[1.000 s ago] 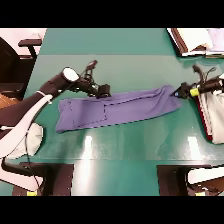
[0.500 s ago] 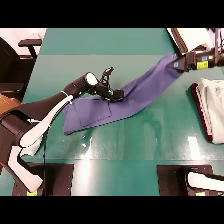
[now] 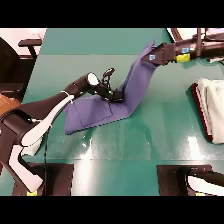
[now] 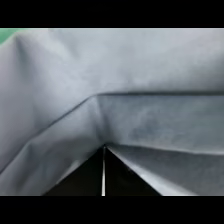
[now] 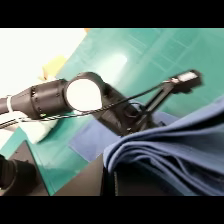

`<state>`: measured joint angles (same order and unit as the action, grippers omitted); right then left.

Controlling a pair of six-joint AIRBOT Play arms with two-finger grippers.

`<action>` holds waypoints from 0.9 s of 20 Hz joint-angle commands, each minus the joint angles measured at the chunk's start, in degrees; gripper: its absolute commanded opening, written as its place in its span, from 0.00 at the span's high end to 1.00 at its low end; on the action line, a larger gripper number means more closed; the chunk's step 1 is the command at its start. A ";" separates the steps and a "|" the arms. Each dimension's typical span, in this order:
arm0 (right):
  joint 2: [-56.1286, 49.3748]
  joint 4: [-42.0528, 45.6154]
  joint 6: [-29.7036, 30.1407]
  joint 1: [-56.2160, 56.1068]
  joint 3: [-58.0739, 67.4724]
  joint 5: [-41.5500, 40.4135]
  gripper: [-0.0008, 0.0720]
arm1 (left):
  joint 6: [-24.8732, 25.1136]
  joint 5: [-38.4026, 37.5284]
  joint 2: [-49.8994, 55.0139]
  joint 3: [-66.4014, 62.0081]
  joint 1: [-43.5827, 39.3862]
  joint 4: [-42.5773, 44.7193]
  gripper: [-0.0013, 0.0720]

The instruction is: Fold the shirts.

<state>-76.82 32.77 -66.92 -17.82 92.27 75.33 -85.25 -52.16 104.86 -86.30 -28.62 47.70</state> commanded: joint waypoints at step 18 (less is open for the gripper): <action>-26.08 3.87 1.03 -30.93 13.09 -5.77 0.27 | 0.20 -15.82 -40.81 -2.32 33.29 23.06 0.95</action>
<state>-101.25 33.69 -63.94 -51.31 104.12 62.37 -85.06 -64.64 65.41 -88.58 3.44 70.19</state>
